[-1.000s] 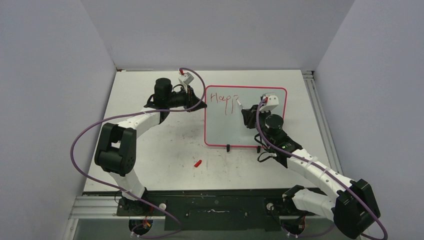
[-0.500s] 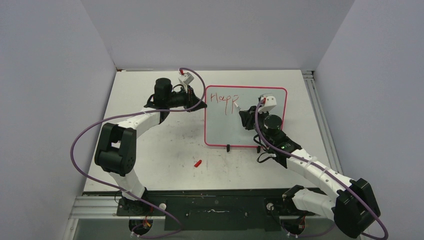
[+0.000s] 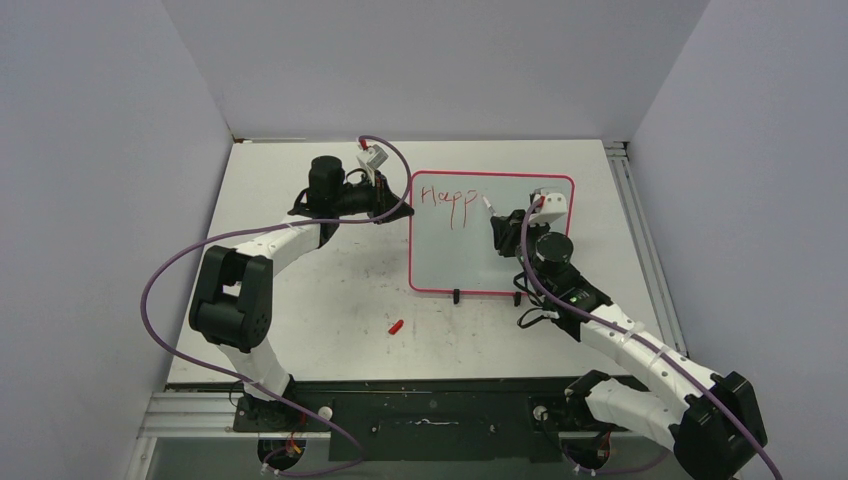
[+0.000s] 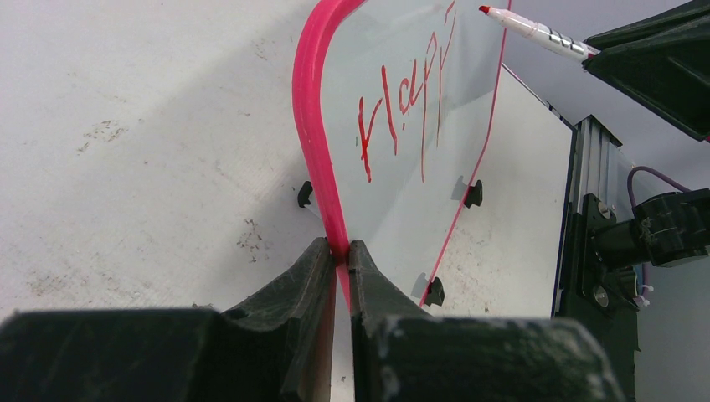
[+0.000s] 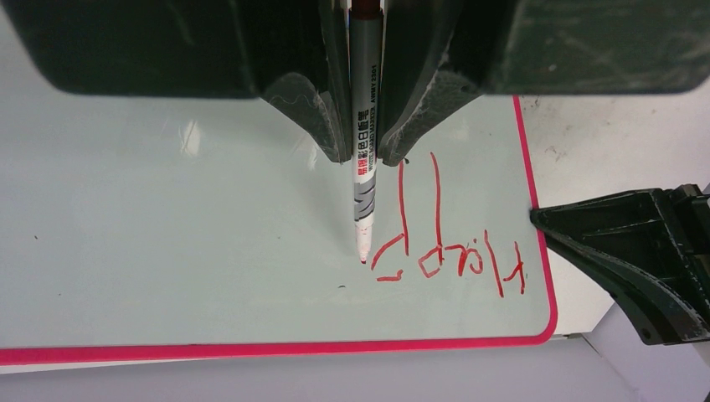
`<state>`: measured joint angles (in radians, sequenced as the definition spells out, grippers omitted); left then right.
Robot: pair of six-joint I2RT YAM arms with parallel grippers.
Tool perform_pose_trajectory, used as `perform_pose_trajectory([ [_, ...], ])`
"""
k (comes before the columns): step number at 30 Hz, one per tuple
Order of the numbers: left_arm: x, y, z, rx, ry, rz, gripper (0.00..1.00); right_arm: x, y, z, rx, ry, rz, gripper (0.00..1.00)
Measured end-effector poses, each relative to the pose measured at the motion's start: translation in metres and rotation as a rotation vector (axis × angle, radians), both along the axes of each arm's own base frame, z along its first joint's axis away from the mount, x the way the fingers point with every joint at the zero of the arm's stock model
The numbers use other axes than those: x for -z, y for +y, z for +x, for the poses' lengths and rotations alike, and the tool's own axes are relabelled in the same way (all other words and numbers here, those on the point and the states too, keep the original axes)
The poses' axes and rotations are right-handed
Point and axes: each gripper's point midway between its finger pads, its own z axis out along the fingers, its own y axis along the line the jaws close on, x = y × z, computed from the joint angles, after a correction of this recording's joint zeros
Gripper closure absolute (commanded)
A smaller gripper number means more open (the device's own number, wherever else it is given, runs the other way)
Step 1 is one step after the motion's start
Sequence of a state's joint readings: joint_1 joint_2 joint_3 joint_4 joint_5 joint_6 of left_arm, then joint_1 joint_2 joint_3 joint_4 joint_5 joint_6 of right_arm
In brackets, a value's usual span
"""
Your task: Write a sentence on the whiteboard
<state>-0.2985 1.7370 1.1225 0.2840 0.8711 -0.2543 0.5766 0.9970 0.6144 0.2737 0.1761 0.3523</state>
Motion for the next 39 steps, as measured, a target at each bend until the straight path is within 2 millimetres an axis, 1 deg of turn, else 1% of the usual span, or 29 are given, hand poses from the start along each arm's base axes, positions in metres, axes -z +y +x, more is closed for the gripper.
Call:
perform_pose_trajectory([
  [8,0.0,0.0,0.0,0.001,0.0,0.0,1.0,0.016,0.001,0.002,0.004,0.043,-0.029,0.95],
  [15,0.0,0.0,0.0,-0.001,0.0,0.0,1.0,0.021,0.0,0.001,0.003,0.06,-0.039,0.95],
  [23,0.0,0.0,0.0,-0.003,0.0,0.001,1.0,0.03,-0.003,-0.006,-0.001,0.083,-0.044,0.95],
  [29,0.0,0.0,0.0,-0.002,0.0,0.001,1.0,0.028,-0.003,-0.008,-0.006,0.082,-0.04,0.95],
  [34,-0.001,0.0,-0.001,0.001,-0.001,-0.001,1.0,0.02,-0.004,-0.008,-0.004,0.063,-0.038,0.95],
  [39,-0.001,0.0,-0.001,0.001,0.0,0.0,1.0,0.008,-0.002,-0.002,-0.001,0.034,-0.03,0.95],
])
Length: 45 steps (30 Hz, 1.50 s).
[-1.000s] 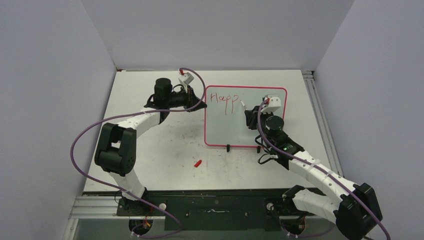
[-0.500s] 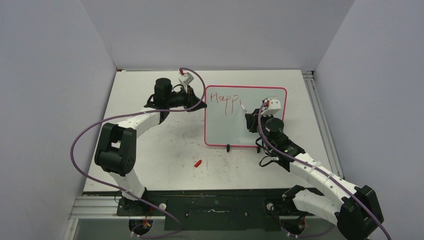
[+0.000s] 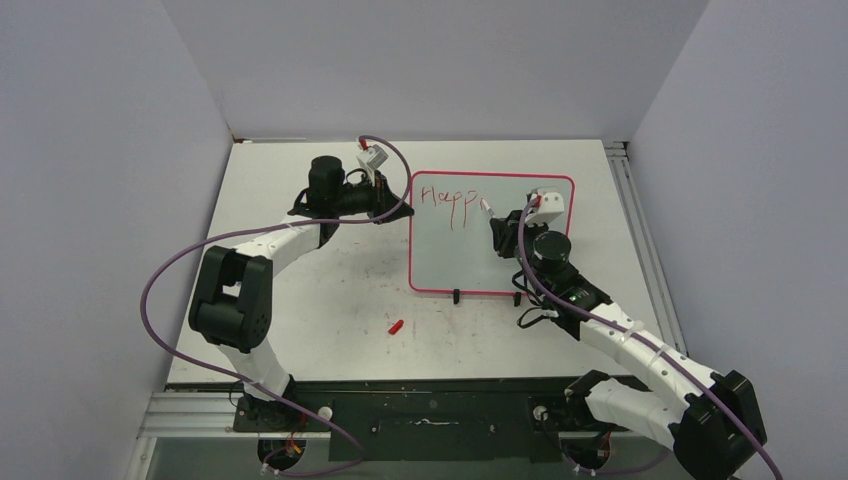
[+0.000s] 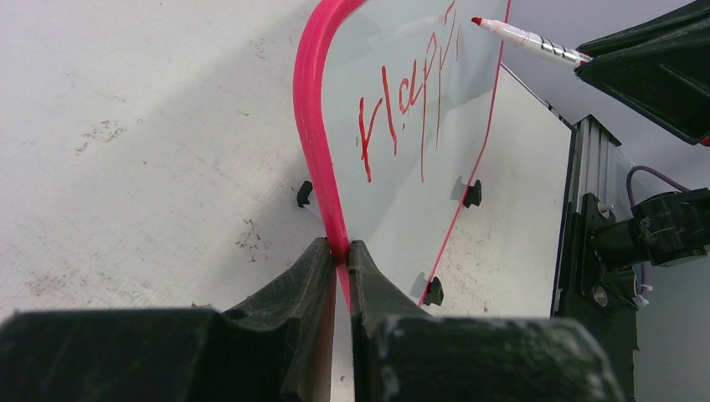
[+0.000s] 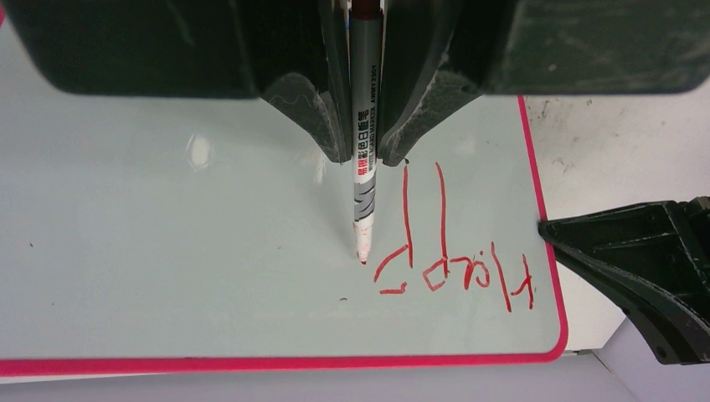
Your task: Write a sentence on the whiteboard
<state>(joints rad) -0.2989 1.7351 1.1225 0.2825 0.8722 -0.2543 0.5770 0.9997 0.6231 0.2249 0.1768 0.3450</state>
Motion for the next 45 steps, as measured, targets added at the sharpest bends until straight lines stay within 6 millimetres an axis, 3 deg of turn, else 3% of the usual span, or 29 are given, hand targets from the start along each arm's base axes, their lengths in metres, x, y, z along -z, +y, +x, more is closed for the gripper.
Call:
perform_pose_trajectory([
  [21,0.0,0.0,0.0,-0.003,0.001,0.001,1.0,0.002,0.001,0.01,0.016,-0.012,-0.02,0.95],
  [31,0.0,0.0,0.0,-0.001,0.001,0.001,1.0,-0.027,-0.005,0.001,0.021,-0.082,0.023,0.95],
  [45,0.0,0.0,0.0,0.0,0.0,0.0,1.0,-0.006,-0.004,0.007,0.031,-0.031,-0.017,0.95],
])
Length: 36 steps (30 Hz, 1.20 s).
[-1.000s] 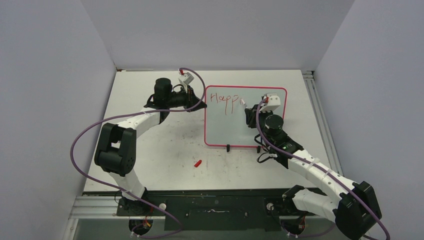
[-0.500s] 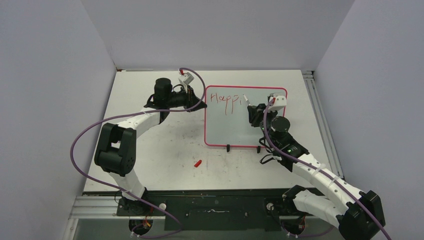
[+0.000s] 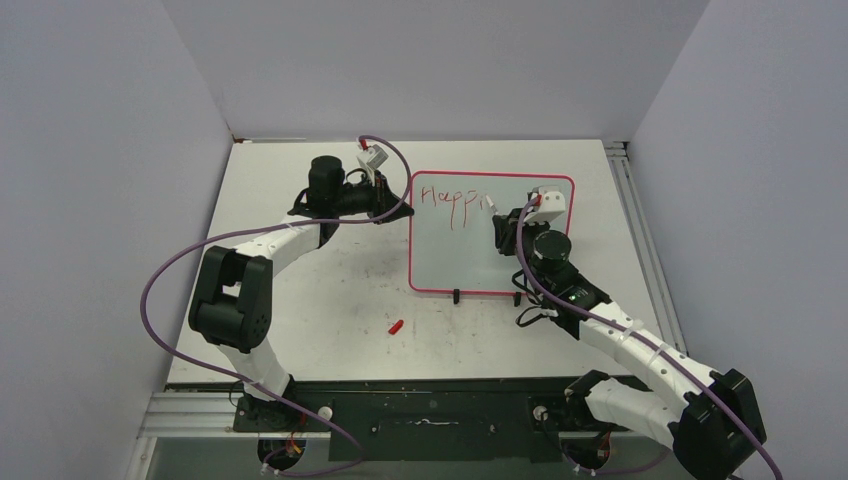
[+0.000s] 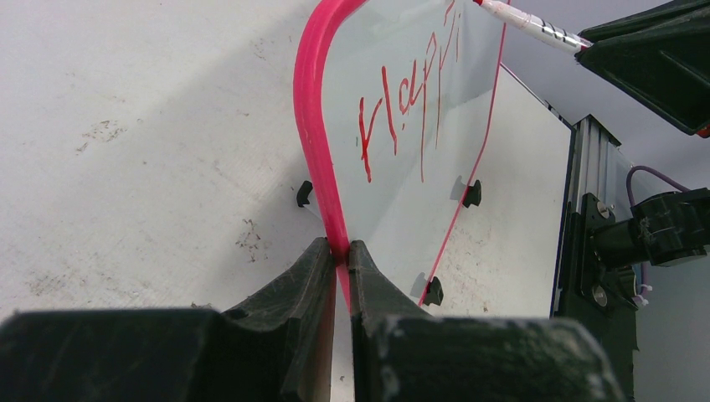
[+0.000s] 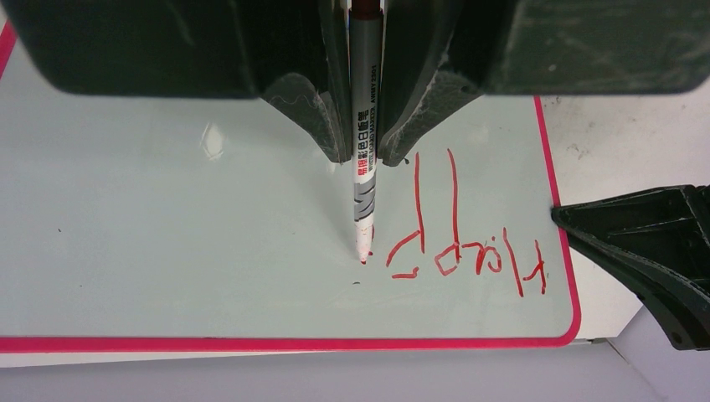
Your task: Write a sentence on the whiteboard
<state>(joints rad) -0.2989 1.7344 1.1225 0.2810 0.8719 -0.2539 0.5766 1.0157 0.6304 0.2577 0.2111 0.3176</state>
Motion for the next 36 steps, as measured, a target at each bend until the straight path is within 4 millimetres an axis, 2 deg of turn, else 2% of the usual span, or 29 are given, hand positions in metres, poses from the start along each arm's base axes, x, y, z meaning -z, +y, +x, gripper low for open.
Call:
perform_pose_trajectory([
  [14,0.0,0.0,0.001,-0.004,-0.001,0.001,1.0,0.016,-0.003,-0.001,0.011,0.036,-0.016,0.95],
  [23,0.0,0.001,0.001,-0.007,-0.001,0.002,1.0,0.03,-0.007,-0.011,0.011,0.074,-0.013,0.95],
  [36,-0.001,0.001,0.0,-0.008,-0.001,0.004,1.0,0.03,-0.006,-0.01,0.008,0.067,-0.006,0.95],
])
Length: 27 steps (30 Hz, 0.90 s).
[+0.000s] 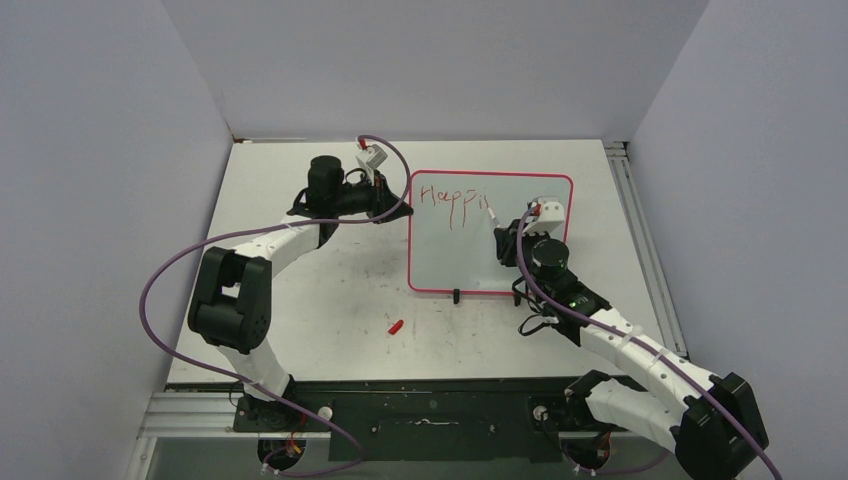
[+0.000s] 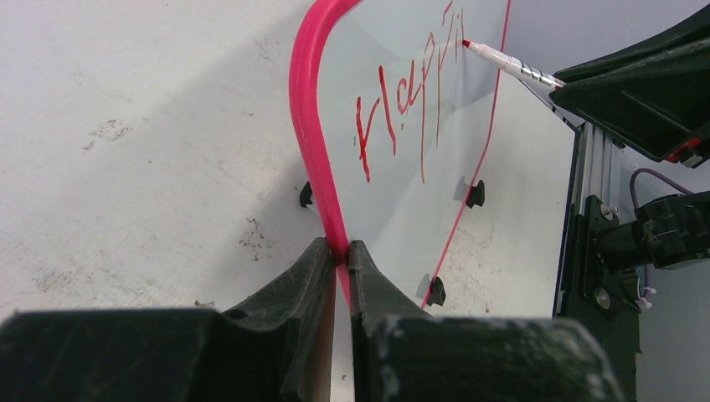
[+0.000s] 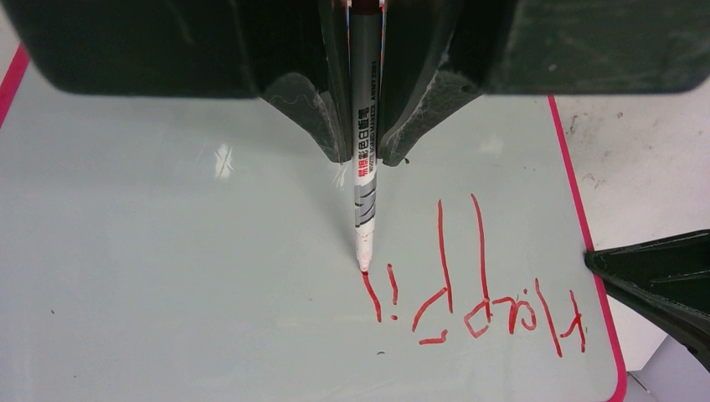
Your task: Write a sentence on the whiteboard
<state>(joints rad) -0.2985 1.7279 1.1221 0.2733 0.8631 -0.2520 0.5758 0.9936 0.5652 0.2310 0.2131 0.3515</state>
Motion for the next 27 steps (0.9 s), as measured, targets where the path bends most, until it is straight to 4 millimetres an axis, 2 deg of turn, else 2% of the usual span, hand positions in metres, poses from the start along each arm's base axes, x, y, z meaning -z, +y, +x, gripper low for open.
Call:
perform_pose_trajectory([
  [10,0.0,0.001,0.001,-0.007,-0.002,0.003,1.0,-0.006,0.004,0.008,0.0,-0.026,-0.001,0.95],
  [27,0.001,0.0,0.001,-0.005,-0.001,0.003,1.0,-0.011,-0.003,0.011,0.037,-0.045,-0.006,0.95],
])
